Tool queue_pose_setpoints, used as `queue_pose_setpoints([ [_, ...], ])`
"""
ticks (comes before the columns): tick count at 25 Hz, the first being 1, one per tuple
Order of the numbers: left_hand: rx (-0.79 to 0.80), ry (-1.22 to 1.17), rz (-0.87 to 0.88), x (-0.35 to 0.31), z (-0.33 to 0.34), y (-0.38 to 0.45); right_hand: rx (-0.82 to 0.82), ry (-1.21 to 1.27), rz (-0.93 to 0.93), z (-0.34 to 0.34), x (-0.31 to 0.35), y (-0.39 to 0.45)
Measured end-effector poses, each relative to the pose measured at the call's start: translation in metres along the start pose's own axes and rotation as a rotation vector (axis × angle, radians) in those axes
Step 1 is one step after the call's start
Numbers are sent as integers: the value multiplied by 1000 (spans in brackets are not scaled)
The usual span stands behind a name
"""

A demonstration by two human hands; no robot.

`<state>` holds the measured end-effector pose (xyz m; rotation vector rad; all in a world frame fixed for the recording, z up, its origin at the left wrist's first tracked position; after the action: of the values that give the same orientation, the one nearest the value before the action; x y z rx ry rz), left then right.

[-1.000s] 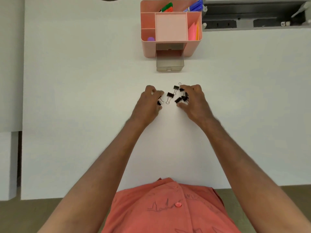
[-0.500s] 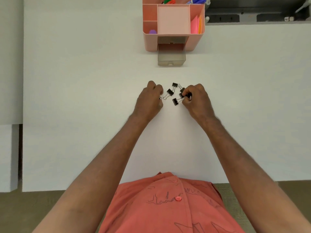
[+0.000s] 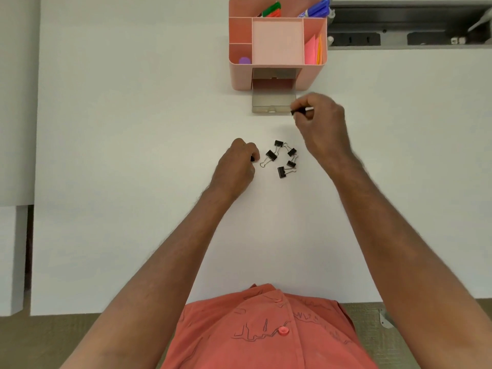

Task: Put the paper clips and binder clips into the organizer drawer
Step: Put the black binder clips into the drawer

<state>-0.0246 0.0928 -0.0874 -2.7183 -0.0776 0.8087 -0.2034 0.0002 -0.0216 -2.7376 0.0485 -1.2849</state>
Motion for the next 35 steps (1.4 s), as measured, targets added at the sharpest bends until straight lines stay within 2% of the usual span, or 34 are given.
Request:
queue_pose_setpoints([
  [5,31,-154,-69,9,-5,3,50,-197,-198,27,30,51],
  [8,29,-176,-97,11,-7,4,142,-350,-253,48,28,61],
  [12,24,-137,-101,10,-4,6,184,-347,-260,56,23,62],
  [17,33,-324,-201,13,-19,7,-34,-81,-218,23,21,40],
  [20,-82,-431,-174,-2,-53,23,-128,-1,-166,10,1,1],
  [24,-238,-232,54,-48,-95,74,-77,49,-21,16,-38,-46],
  [30,-125,72,194,-74,-74,117,-1,37,36,25,-63,-81],
  [35,-131,206,234,-70,-54,119,33,11,3,27,-65,-83],
])
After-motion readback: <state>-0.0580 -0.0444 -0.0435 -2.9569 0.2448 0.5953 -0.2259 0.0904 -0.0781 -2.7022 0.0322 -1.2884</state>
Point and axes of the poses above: each hand's wrist, its own y-axis towards the middle knuckle, its own z-axis out of the palm, x = y × z, the point moved 6 cm from there along y, towards the middle knuckle, and after that the axes turned 3 degrees about y, right-handed, at the moved point
